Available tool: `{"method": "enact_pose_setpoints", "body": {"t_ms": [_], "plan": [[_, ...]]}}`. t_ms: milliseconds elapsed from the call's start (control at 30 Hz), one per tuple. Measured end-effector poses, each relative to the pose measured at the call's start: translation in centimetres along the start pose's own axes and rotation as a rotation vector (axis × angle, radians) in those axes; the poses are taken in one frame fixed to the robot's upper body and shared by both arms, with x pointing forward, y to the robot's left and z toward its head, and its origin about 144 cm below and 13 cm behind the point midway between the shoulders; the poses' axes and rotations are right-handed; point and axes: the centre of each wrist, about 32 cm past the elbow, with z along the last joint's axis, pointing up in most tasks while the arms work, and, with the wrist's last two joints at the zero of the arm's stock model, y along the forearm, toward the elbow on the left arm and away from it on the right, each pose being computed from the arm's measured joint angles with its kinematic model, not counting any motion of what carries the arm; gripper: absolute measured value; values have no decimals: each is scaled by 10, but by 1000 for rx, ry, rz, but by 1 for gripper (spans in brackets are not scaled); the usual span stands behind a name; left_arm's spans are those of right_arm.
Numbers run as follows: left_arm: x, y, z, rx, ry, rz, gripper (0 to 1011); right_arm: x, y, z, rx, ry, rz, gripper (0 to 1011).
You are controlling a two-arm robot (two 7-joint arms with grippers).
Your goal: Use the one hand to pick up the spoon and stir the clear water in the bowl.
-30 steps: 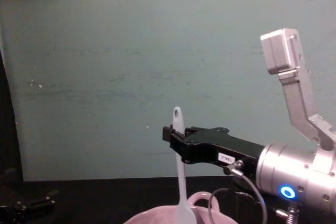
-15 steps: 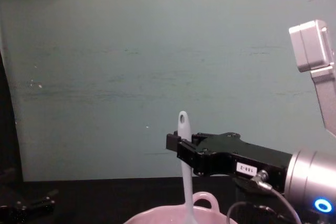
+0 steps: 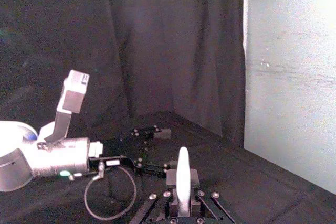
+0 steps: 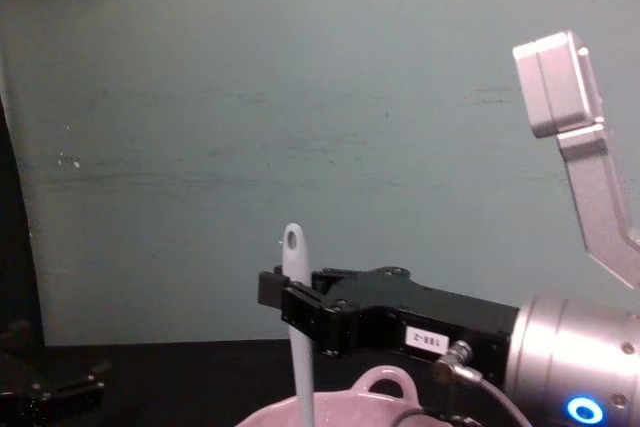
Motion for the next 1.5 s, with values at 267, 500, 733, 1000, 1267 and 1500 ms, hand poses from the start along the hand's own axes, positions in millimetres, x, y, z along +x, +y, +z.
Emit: {"method": "enact_pose_setpoints", "body": {"t_ms": [267,500,733,1000,1267,1500], "plan": [[0,0,0,0,0,0,1011,3,20,0,23,16,-17,116],[0,0,0,0,0,0,1011,12,33,-7,40,6,-77,116],[0,0,0,0,0,0,1011,23,37,-12,55,-7,-137,116],[0,0,0,0,0,0,1011,33,31,-14,63,-19,-181,117],[0,0,0,0,0,0,1011,42,13,-10,35,-41,-193,116],[0,0,0,0,0,0,1011,39,-6,-8,17,-32,-144,116]]}}
